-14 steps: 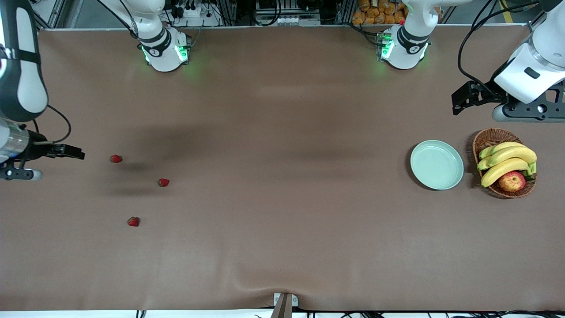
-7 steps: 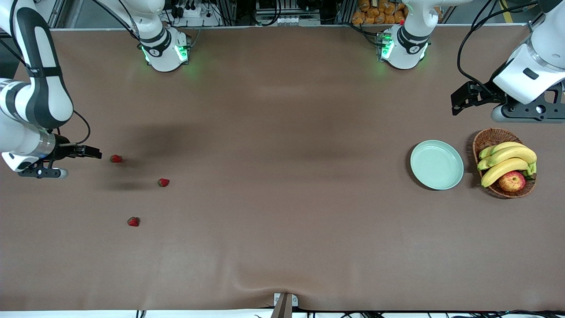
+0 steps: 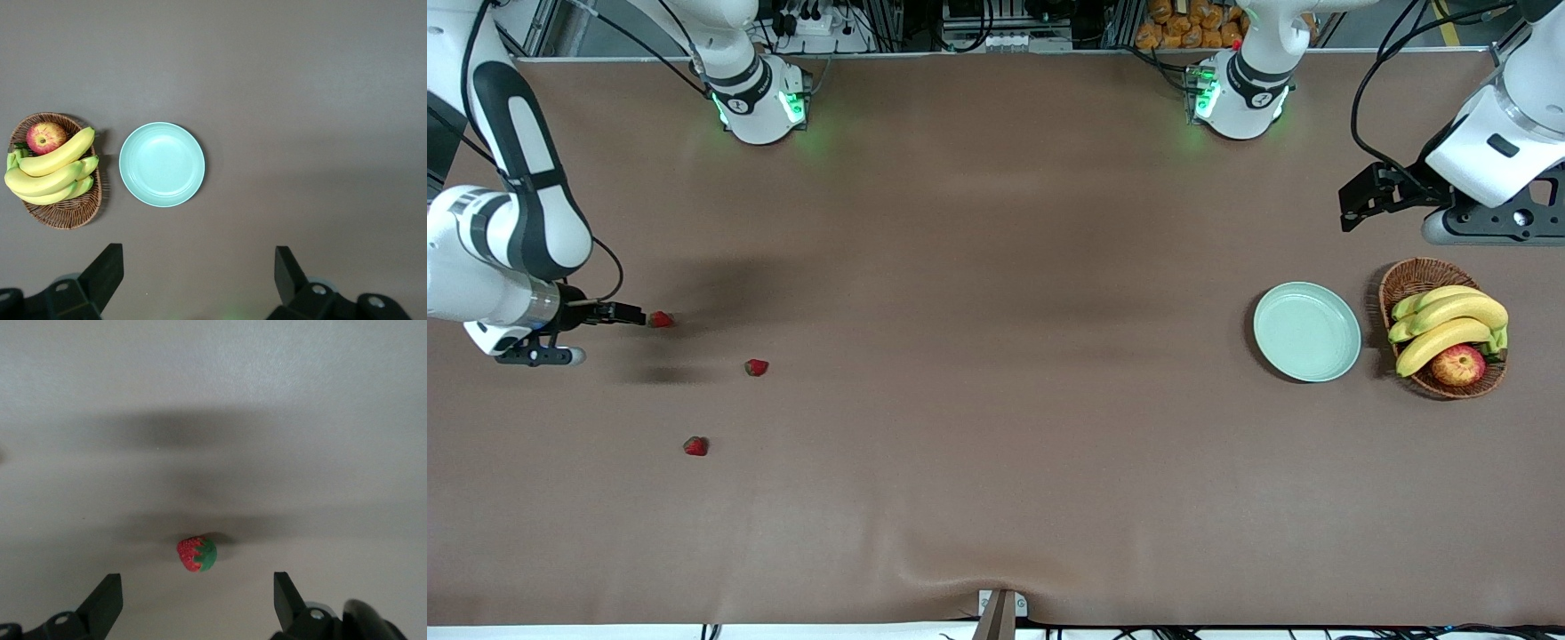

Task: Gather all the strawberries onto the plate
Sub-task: 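Close the right gripper on the first strawberry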

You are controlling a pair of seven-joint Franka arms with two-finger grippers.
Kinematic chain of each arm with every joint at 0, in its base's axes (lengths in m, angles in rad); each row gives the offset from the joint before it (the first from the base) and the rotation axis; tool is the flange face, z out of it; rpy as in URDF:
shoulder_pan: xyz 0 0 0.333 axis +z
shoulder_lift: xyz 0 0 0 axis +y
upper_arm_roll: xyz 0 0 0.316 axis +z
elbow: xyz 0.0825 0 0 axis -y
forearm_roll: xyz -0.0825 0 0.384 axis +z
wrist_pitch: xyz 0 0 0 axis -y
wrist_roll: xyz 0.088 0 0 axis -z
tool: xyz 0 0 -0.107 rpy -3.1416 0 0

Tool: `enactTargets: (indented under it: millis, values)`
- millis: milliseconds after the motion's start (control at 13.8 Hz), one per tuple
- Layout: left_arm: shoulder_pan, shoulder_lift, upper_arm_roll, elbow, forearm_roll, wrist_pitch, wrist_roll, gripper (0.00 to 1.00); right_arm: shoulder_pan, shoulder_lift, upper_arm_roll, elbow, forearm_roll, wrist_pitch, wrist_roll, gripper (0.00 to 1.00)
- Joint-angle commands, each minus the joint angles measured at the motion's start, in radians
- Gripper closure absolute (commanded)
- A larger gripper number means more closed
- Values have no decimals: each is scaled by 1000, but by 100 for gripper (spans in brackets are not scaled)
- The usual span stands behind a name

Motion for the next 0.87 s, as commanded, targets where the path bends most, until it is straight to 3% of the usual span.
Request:
enactTargets:
  millis: [0,217,579,796]
  values:
    - [4,-10,-2,2,2,-1,-11,0,-15,2,17,-56,-15,77,-13,0]
    - [2,-9,-2,2,0,2,-12,0,-10,32,17,-123,-15,197,-13,7]
    - [2,-7,-2,2,0,2,-12,0,5,45,17,-130,-16,192,-13,25]
    - [2,-7,-2,-1,2,2,-12,0,12,63,17,-133,-32,203,-13,28]
